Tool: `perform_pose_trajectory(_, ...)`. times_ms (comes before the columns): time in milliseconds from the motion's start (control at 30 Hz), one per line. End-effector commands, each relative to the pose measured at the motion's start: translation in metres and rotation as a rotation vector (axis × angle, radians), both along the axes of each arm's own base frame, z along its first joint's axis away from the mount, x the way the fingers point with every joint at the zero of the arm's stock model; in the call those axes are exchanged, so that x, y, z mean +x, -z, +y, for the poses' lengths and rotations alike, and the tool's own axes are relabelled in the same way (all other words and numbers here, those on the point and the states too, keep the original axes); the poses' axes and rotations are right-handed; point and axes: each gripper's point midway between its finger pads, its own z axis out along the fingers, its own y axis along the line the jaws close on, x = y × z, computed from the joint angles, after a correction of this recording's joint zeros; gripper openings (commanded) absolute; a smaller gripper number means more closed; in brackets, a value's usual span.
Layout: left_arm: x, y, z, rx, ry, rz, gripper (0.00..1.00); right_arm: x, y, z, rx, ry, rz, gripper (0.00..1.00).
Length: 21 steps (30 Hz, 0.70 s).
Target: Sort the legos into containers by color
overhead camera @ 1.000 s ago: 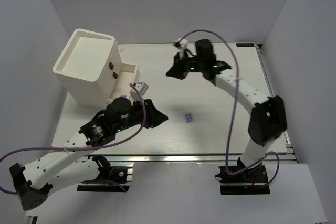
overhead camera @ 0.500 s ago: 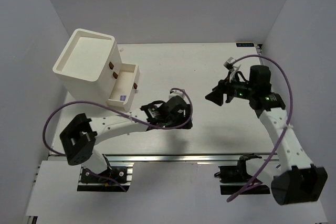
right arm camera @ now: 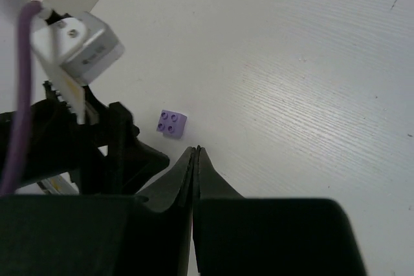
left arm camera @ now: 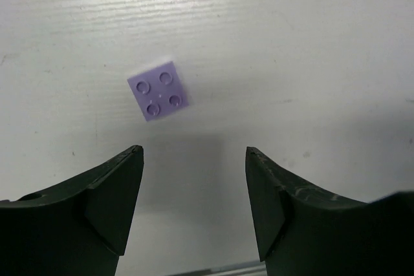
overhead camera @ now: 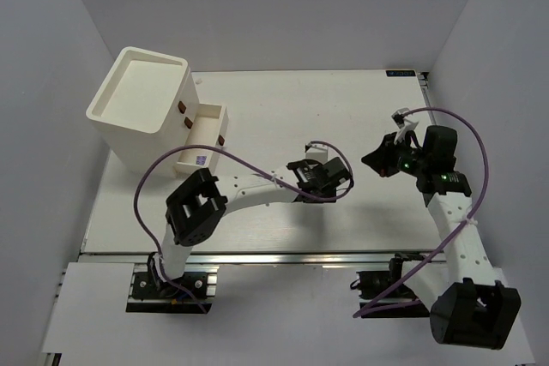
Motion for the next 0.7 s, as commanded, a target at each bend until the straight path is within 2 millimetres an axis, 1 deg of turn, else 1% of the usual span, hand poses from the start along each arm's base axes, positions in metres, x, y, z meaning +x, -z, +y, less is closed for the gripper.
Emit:
perform_pose_trajectory(0, 0.014, -0.010, -0.002, 0.040, -0.058, -0.056, 0.74, -0.003, -0.024, -0.002, -0.013, 0.006, -0.139, 0.00)
perform_pose_trajectory(133, 0.022, -0.006, -0.003, 0.061, -0.095, -0.073, 0.74, -0.005, -0.029, -0.006, -0.027, 0.024, -0.172, 0.00)
perform_pose_trajectory(233, 0.025, -0.005, -0.001, 0.076, -0.113, -0.087, 0.73, -0.006, -0.029, -0.006, -0.023, 0.023, -0.169, 0.00)
perform_pose_trajectory(267, 0.029, -0.003, 0.002, 0.083, -0.122, -0.088, 0.72, -0.005, -0.029, -0.006, -0.025, 0.025, -0.168, 0.00)
perform_pose_trajectory(333, 0.029, 0.001, 0.003, 0.087, -0.127, -0.086, 0.71, -0.005, -0.029, -0.006, -0.026, 0.025, -0.170, 0.00)
perform_pose_trajectory(367, 0.032, 0.003, 0.005, 0.084, -0.135, -0.085, 0.71, -0.005, -0.028, -0.006, -0.026, 0.025, -0.167, 0.00)
perform_pose_trajectory(600, 0.034, 0.015, 0.001, 0.102, -0.133, -0.080, 0.65, -0.006, -0.027, -0.007, -0.020, 0.025, -0.161, 0.00)
perform_pose_trajectory(667, 0.039, 0.018, 0.005, 0.118, -0.144, -0.079, 0.63, -0.006, -0.026, -0.007, -0.020, 0.025, -0.156, 0.00)
